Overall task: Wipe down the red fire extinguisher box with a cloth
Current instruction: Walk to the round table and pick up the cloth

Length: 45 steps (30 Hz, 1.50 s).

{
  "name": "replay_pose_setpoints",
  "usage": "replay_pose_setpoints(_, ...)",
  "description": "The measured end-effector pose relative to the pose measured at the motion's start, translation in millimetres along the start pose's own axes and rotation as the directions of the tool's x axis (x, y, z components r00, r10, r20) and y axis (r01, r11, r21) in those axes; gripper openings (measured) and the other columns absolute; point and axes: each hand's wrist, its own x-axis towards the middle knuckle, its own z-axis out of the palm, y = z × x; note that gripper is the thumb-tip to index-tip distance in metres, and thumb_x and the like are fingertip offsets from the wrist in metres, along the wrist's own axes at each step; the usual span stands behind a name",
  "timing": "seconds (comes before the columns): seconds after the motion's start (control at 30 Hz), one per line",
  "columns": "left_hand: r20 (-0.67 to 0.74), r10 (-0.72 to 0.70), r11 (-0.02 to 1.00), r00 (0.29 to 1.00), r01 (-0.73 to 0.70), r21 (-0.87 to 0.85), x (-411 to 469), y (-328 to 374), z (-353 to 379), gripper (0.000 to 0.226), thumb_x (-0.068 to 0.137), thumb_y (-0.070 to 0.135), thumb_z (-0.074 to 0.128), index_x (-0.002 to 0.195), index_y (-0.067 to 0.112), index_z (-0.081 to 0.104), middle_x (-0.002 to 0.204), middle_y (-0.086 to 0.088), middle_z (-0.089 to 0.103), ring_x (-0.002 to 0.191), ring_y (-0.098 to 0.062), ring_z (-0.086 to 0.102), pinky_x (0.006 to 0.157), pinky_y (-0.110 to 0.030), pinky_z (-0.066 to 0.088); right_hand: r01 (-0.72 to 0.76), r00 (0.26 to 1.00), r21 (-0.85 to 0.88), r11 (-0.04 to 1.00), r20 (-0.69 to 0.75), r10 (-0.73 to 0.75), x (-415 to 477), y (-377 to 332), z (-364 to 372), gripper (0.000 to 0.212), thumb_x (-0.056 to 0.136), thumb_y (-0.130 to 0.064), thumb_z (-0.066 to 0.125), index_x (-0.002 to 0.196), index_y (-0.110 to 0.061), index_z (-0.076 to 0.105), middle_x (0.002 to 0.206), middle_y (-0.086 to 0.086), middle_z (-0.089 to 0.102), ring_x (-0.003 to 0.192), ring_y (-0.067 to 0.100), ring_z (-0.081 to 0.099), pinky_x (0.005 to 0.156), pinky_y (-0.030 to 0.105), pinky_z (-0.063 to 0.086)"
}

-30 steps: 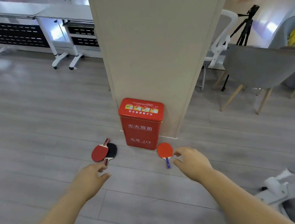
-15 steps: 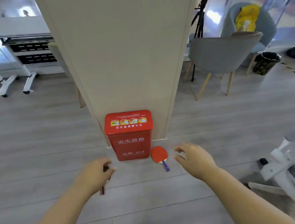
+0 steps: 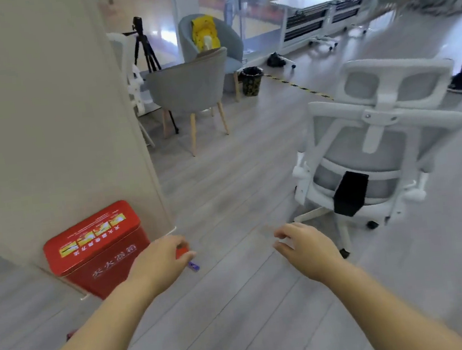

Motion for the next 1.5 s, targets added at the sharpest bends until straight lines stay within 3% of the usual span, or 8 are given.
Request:
replay_pose_setpoints(0.1, 0.018, 0.119, 0.992, 0.993, -0.12, 0.029, 2.9, 67.8, 22.2, 0.036, 0.088, 0.046, 0.056, 0.117, 0.025, 0.06, 0.117, 0.008, 0.06, 0.101, -0.011, 0.06, 0.09, -0.03, 0.046, -0.109, 0.992, 0.018, 0.994, -0.061, 0.11, -54.0, 51.7, -23.1, 0.03, 0.097, -0.04, 0.046, 0.12, -0.024, 0.057, 0.118, -0.012, 0.055, 0.109, 0.012, 0.053, 0.075, 0.023, 0.038)
replay_pose_setpoints(0.33, 0.135, 0.397, 0.911, 0.908, -0.408, 0.064, -18.4, 238.4, 91.7, 0.036, 0.09, 0.047, 0.053, 0.119, 0.026, 0.058, 0.121, 0.006, 0.058, 0.11, -0.014, 0.055, 0.087, -0.03, 0.046, -0.388, 0.911, 0.043, 0.921, -0.133, 0.39, -190.9, 177.8, -61.9, 0.03, 0.096, -0.04, 0.048, 0.12, -0.025, 0.056, 0.12, -0.005, 0.059, 0.109, 0.018, 0.055, 0.089, 0.034, 0.046)
replay_pose_setpoints(0.53, 0.257, 0.583, 0.78, 0.771, -0.619, 0.092, -43.7, 370.1, 143.5, 0.039, 0.09, 0.05, 0.05, 0.121, 0.027, 0.057, 0.124, 0.007, 0.057, 0.112, -0.014, 0.054, 0.081, -0.026, 0.042, -0.606, 0.78, 0.072, 0.793, -0.141, 0.609, -297.8, 257.0, -90.4, 0.034, 0.096, -0.041, 0.047, 0.125, -0.025, 0.053, 0.126, -0.006, 0.056, 0.114, 0.017, 0.052, 0.092, 0.034, 0.045)
replay_pose_setpoints(0.77, 0.343, 0.729, 0.609, 0.592, -0.79, 0.067, -41.9, 492.5, 191.5, 0.036, 0.09, 0.047, 0.052, 0.119, 0.026, 0.058, 0.122, 0.007, 0.058, 0.109, -0.013, 0.055, 0.082, -0.026, 0.042, -0.741, 0.615, 0.182, 0.647, -0.202, 0.762, -364.1, 323.8, -118.3, 0.035, 0.095, -0.041, 0.049, 0.126, -0.025, 0.054, 0.127, -0.007, 0.058, 0.116, 0.016, 0.053, 0.095, 0.035, 0.046)
replay_pose_setpoints(0.83, 0.368, 0.755, 0.566, 0.543, -0.823, 0.052, -34.2, 527.1, 203.9, 0.036, 0.09, 0.048, 0.051, 0.119, 0.028, 0.057, 0.12, 0.008, 0.057, 0.107, -0.012, 0.055, 0.079, -0.025, 0.041, -0.766, 0.574, 0.196, 0.612, -0.22, 0.789, -373.5, 346.1, -126.9, 0.034, 0.094, -0.041, 0.05, 0.124, -0.025, 0.055, 0.125, -0.007, 0.059, 0.114, 0.015, 0.054, 0.093, 0.035, 0.046)
replay_pose_setpoints(1.03, 0.421, 0.814, 0.438, 0.4, -0.899, 0.006, 11.5, 638.4, 246.1, 0.038, 0.09, 0.053, 0.048, 0.118, 0.029, 0.056, 0.119, 0.009, 0.058, 0.103, -0.012, 0.056, 0.088, -0.029, 0.046, -0.835, 0.43, 0.265, 0.481, -0.229, 0.873, -383.6, 428.6, -162.1, 0.034, 0.094, -0.044, 0.051, 0.122, -0.025, 0.057, 0.124, -0.006, 0.058, 0.11, 0.015, 0.056, 0.089, 0.034, 0.047)
replay_pose_setpoints(1.23, 0.469, 0.848, 0.27, 0.247, -0.963, 0.019, 41.2, 754.5, 274.8, 0.04, 0.091, 0.052, 0.047, 0.122, 0.027, 0.055, 0.123, 0.007, 0.057, 0.111, -0.014, 0.055, 0.092, -0.03, 0.046, -0.876, 0.283, 0.33, 0.351, -0.238, 0.929, -395.7, 500.3, -203.5, 0.036, 0.095, -0.044, 0.05, 0.123, -0.024, 0.056, 0.125, -0.007, 0.057, 0.112, 0.014, 0.055, 0.083, 0.028, 0.043)
replay_pose_setpoints(1.5, 0.511, 0.858, 0.075, 0.05, -0.997, -0.027, 36.8, 907.5, 333.5, 0.04, 0.091, 0.053, 0.046, 0.12, 0.027, 0.055, 0.122, 0.009, 0.056, 0.111, -0.013, 0.054, 0.09, -0.03, 0.046, -0.9, 0.106, 0.39, 0.193, -0.235, 0.966, -444.1, 598.1, -235.7, 0.034, 0.092, -0.048, 0.051, 0.118, -0.026, 0.058, 0.121, -0.009, 0.059, 0.108, 0.014, 0.055, 0.082, 0.031, 0.046)
